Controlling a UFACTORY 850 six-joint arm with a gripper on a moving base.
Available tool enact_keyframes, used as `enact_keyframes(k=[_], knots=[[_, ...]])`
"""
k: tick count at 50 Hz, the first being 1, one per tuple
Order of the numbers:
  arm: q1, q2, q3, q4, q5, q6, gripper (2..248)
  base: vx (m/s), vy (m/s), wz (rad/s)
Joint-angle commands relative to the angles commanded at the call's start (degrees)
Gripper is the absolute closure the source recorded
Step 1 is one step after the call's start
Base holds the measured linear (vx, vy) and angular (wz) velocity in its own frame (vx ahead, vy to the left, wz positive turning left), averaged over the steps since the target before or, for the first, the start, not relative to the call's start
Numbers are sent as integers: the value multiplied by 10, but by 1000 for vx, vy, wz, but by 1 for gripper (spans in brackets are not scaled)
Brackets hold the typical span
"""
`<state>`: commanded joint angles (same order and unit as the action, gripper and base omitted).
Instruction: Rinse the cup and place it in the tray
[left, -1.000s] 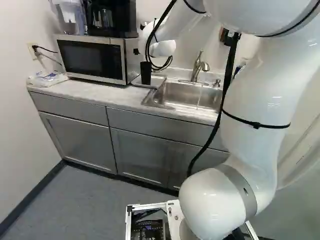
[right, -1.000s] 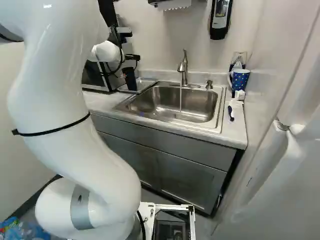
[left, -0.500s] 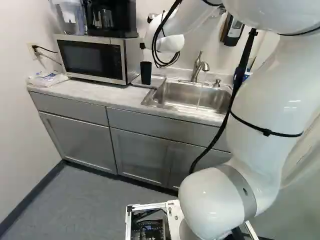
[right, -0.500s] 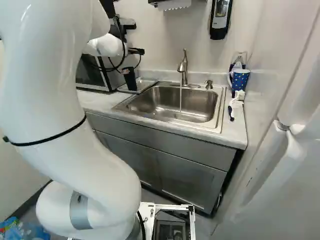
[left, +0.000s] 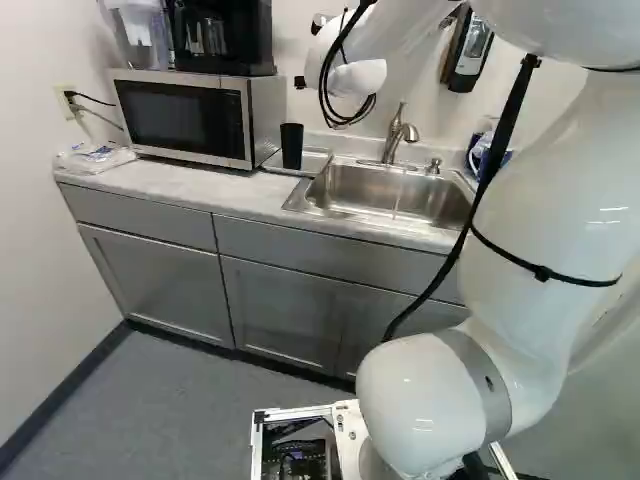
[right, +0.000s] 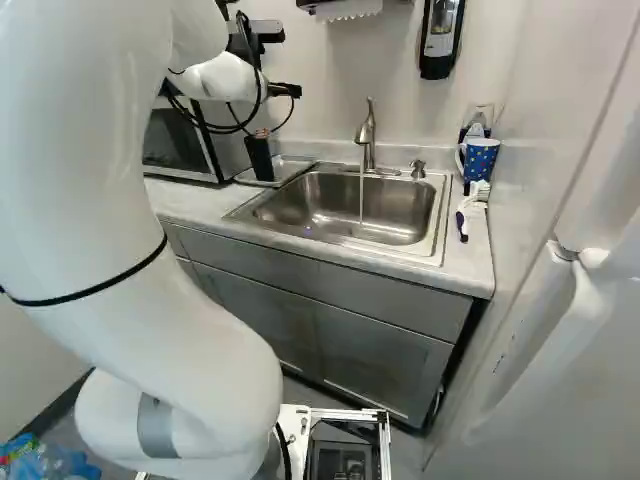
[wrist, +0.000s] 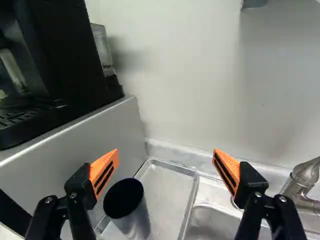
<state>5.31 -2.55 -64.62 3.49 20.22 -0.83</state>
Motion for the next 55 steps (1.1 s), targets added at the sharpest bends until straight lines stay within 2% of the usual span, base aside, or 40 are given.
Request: enact_keyframes(k=[19,55], knots=[[-30,8,-14,-24,-40,0,3,0,0,0],[-87,22,-6,-24,-40,0,3,0,0,0]])
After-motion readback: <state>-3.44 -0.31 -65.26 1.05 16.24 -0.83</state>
